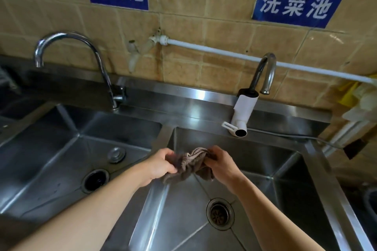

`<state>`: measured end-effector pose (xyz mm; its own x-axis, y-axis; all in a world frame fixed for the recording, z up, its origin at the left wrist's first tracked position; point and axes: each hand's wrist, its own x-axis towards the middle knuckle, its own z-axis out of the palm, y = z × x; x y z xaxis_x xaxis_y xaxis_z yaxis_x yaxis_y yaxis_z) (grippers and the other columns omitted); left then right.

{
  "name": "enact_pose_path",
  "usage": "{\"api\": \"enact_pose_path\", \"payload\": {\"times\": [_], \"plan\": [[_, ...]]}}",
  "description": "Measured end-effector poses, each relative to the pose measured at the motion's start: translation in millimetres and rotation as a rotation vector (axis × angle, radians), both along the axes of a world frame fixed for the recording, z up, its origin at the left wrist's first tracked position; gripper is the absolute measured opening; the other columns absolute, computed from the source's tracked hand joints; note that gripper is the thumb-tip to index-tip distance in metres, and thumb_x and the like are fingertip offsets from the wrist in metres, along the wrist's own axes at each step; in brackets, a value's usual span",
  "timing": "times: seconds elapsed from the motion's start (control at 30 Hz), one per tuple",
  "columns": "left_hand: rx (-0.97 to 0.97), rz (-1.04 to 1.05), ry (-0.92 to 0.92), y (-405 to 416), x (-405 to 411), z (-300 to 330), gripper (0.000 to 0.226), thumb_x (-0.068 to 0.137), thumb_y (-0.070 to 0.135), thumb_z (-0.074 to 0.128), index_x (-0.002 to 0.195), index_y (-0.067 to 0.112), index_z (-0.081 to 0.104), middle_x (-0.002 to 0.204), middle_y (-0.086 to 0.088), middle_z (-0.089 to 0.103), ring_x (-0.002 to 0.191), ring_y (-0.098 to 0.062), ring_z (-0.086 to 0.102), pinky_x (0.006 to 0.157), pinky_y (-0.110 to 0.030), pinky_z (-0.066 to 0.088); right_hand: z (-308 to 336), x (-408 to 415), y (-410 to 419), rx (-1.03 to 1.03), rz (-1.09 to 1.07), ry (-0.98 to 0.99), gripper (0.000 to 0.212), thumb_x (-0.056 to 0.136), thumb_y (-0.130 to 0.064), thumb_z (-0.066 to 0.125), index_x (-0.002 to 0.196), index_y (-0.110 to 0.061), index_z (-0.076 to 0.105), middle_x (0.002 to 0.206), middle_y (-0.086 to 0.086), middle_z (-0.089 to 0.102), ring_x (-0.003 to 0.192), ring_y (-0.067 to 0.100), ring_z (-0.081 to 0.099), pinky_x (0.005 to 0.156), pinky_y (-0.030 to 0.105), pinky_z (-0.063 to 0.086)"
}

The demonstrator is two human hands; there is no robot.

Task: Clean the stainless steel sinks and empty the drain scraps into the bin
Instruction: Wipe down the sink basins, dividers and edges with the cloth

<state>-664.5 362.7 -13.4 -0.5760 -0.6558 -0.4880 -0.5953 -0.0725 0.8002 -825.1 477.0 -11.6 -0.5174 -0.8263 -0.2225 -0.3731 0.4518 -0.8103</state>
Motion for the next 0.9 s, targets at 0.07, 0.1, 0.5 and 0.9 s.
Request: {"api": "enact_pose_path", "payload": {"times": [0.07,0.1,0.5,0.9], "plan": [[-0.026,0.012,0.005,-10.5,12.0,3.4,0.038,0.075,-0.008,0.067,0.092,0.024,0.059,0.102,-0.009,0.067,0.102,-0.028,0.061,0.095,-0.04,0.048,5.3,6.1,-8.8,0.015,0.012,0.007,0.011,0.09,-0.01,0.055,0.09,-0.018,0.062,0.092,0.009,0.067,0.087,0.025,0.062,0.081,0.04,0.051],[-0.039,0.017,0.012,-16.5,18.3,4.9,0.037,0.075,-0.009,0.066,0.092,0.023,0.061,0.1,-0.009,0.067,0.101,-0.028,0.062,0.095,-0.04,0.048,7.6,10.7,-13.7,0.019,0.018,0.0,0.009,0.092,-0.012,0.055,0.091,-0.016,0.062,0.092,0.01,0.066,0.085,0.024,0.061,0.079,0.038,0.05],[0.112,0.426,0.062,-108.7,118.5,6.7,0.021,0.099,0.007,0.041,0.09,0.021,0.054,0.085,-0.005,0.059,0.074,-0.018,0.054,0.055,-0.026,0.043,1.0,115.0,-116.7,-0.028,0.126,-0.32,0.005,0.089,-0.021,0.065,0.091,-0.017,0.067,0.081,0.005,0.07,0.073,0.02,0.066,0.064,0.034,0.055],[0.313,0.401,0.158,-203.8,211.5,-1.9,0.027,0.09,0.026,0.063,0.112,0.011,0.061,0.095,-0.006,0.064,0.082,-0.017,0.057,0.055,-0.026,0.042,-22.7,207.9,-190.8,0.043,0.234,0.039,0.042,0.087,0.005,0.055,0.108,-0.03,0.048,0.102,-0.003,0.061,0.086,0.012,0.065,0.068,0.025,0.058]]}}
